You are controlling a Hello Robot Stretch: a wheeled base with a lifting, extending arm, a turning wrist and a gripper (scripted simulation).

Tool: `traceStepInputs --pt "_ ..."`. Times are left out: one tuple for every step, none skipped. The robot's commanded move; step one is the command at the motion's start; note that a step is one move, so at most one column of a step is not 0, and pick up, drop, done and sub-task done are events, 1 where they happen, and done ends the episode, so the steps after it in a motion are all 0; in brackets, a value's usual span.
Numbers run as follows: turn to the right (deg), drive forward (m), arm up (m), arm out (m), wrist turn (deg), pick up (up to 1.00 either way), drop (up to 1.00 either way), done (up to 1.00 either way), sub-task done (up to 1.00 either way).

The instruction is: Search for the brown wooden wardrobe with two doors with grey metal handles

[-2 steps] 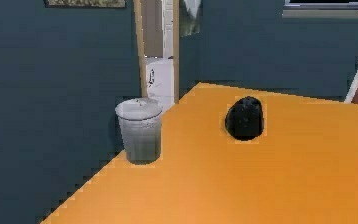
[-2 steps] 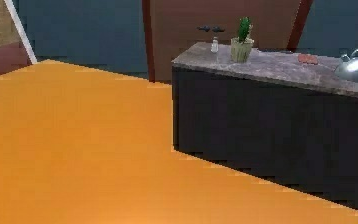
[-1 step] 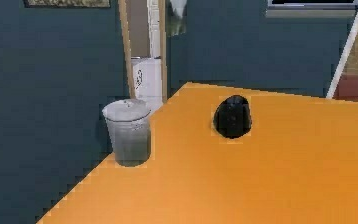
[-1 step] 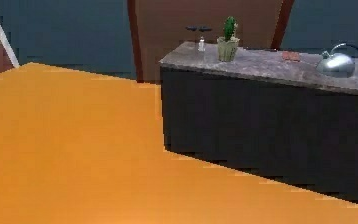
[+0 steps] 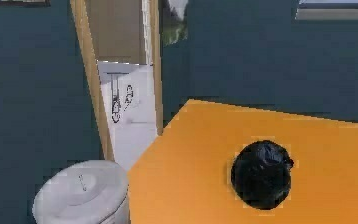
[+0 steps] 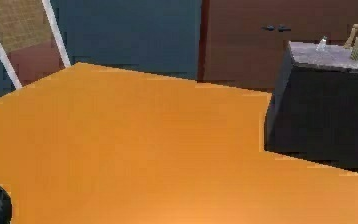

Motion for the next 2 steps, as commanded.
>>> traceStepInputs --pt "0.0 1.0 0.0 0.0 0.0 0.0 0.0 0.0 0.0" --pt "-6.0 0.0 0.0 0.0 0.0 0.0 0.0 0.0 0.0"
